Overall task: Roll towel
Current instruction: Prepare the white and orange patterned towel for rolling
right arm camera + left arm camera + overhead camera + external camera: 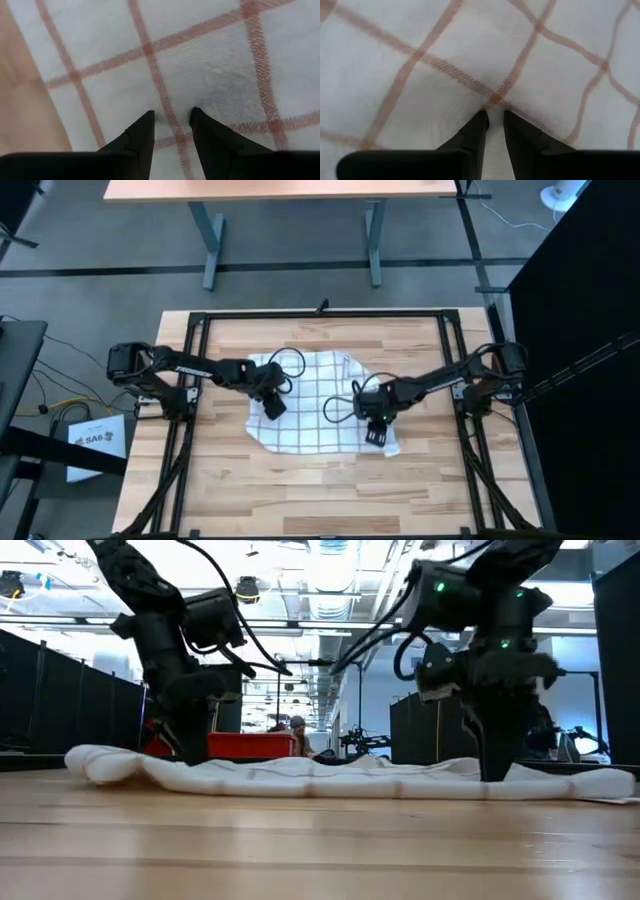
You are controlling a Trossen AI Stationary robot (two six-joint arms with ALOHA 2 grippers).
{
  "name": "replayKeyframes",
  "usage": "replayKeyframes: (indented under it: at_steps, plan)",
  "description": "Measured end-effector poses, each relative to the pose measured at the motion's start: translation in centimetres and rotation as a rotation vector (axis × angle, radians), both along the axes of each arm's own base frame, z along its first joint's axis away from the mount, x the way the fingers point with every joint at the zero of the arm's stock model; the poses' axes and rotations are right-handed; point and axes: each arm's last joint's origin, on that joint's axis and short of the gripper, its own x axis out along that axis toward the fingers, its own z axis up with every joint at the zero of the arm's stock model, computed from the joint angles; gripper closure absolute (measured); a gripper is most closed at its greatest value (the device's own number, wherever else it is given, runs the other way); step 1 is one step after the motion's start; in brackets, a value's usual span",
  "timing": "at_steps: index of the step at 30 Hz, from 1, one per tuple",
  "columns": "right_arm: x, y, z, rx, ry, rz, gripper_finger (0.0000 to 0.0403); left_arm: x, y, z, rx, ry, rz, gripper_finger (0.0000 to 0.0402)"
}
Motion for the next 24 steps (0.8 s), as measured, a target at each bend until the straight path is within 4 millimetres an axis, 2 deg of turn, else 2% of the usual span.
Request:
replayKeyframes:
  at_steps: [3,4,6,8,12,14,16,19,21,24]
  plan:
    - [0.4,0.4,1.8,-0.057,0.026,0.028,0.0286,0.0,-0.3,0.8,-0.103,-0.024,-0.029,0.0345]
    - [0.9,0.2,3.0,-0.084,-0.015,0.037,0.0286,0.3,-0.7,1.5,-0.120,-0.054,-0.043,0.0345]
    - [2.4,-0.9,5.8,-0.177,-0.164,0.032,0.0286,0.9,-1.6,3.1,-0.124,-0.136,-0.080,0.0345]
    - [3.2,-2.8,7.3,-0.288,-0.230,-0.008,0.0286,0.9,-2.2,3.9,-0.113,-0.164,-0.097,0.0345]
    - [4.2,-7.5,8.4,-0.263,-0.281,-0.128,0.0274,0.8,-2.8,4.0,-0.095,-0.161,-0.096,0.0345]
    - [4.1,-9.6,9.0,-0.243,-0.282,-0.162,0.0257,0.8,-2.9,3.9,-0.084,-0.153,-0.095,0.0345]
    - [3.5,-11.1,8.7,-0.249,-0.224,-0.173,0.0238,0.8,-2.9,3.9,-0.057,-0.145,-0.095,0.0345]
    - [3.1,-12.4,8.6,-0.232,-0.214,-0.178,0.0212,0.8,-2.8,3.9,-0.025,-0.147,-0.091,0.0345]
    - [3.1,-12.5,8.8,-0.222,-0.228,-0.173,0.0201,0.8,-2.8,3.9,-0.014,-0.147,-0.101,0.0345]
    - [3.6,-12.4,8.0,-0.209,-0.215,-0.190,0.0196,0.8,-2.7,3.9,0.008,-0.148,-0.109,0.0345]
